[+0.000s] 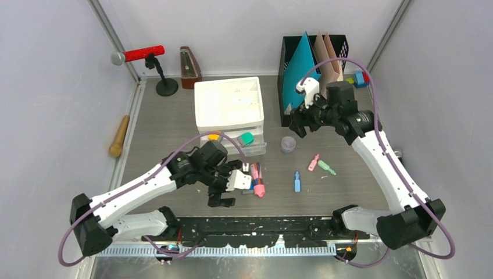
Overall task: Organize the desk
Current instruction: Pick up the stationery from the center of the board.
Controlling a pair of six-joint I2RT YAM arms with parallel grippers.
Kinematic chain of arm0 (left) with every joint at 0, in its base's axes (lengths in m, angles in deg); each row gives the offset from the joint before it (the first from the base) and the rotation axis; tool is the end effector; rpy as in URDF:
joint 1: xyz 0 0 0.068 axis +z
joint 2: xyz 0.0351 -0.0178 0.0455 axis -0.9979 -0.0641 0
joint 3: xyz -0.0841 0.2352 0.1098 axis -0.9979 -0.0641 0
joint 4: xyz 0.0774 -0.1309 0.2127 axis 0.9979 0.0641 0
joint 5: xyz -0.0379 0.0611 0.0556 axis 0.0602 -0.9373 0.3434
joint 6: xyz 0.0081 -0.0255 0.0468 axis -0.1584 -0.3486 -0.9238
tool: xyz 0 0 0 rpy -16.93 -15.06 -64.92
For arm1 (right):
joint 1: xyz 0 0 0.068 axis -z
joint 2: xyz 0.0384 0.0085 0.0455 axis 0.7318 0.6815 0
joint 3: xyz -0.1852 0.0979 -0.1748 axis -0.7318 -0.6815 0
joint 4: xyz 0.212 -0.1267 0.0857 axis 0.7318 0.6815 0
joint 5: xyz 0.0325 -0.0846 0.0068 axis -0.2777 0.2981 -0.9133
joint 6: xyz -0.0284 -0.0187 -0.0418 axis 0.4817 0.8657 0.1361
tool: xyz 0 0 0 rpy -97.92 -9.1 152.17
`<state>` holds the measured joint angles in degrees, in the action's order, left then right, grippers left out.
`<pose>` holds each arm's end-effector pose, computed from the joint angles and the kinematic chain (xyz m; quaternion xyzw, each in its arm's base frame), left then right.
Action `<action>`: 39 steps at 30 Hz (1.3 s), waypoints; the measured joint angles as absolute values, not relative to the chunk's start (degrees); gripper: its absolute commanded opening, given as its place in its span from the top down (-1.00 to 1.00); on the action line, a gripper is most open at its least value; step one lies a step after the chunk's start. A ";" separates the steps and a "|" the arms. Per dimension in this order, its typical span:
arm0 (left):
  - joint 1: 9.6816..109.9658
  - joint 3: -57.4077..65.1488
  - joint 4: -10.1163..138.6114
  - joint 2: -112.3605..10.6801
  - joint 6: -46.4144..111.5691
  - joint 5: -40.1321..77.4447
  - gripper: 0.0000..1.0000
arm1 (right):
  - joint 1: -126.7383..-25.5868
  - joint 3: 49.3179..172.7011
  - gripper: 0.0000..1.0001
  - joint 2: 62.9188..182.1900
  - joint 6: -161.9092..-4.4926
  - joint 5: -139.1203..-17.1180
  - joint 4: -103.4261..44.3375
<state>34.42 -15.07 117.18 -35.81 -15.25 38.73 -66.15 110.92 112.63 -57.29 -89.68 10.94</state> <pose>0.1076 -0.1647 0.2827 0.6968 0.6226 -0.2695 0.2329 0.2425 0.0964 0.3777 -0.3591 0.8082 0.1491 0.4423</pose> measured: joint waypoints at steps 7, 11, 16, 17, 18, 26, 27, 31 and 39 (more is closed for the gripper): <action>30.34 -18.37 105.70 -43.29 -15.71 35.45 -0.97 | -60.03 100.91 -0.66 105.57 -58.37 -90.60 8.82; 30.16 -20.31 100.28 -47.16 -15.51 34.32 -0.98 | -57.17 95.30 -0.66 103.10 -59.61 -91.03 7.07; 30.14 -21.71 94.01 -51.94 -14.29 32.26 -0.98 | -54.52 90.97 -0.66 100.98 -61.62 -91.56 5.28; 30.12 -21.73 93.09 -52.88 -13.90 31.80 -0.97 | -54.08 90.75 -0.66 100.83 -61.77 -91.65 5.08; 30.12 -21.75 91.93 -54.06 -13.61 31.15 -0.97 | -53.73 90.71 -0.66 100.76 -61.99 -91.69 4.84; 28.48 -22.93 84.28 -61.43 -10.42 24.63 -0.98 | -52.90 90.66 -0.66 100.56 -62.67 -92.98 3.27; 28.17 -23.02 83.72 -61.82 -10.20 23.91 -0.98 | -52.90 90.64 -0.66 100.56 -62.69 -93.18 3.27; 27.23 -23.13 81.92 -62.46 -9.18 20.92 -0.96 | -52.90 90.64 -0.66 100.50 -62.67 -93.79 3.27; 26.01 -21.75 83.15 -63.46 -9.24 18.93 -0.68 | -52.79 90.64 -0.66 100.06 -62.65 -94.29 3.27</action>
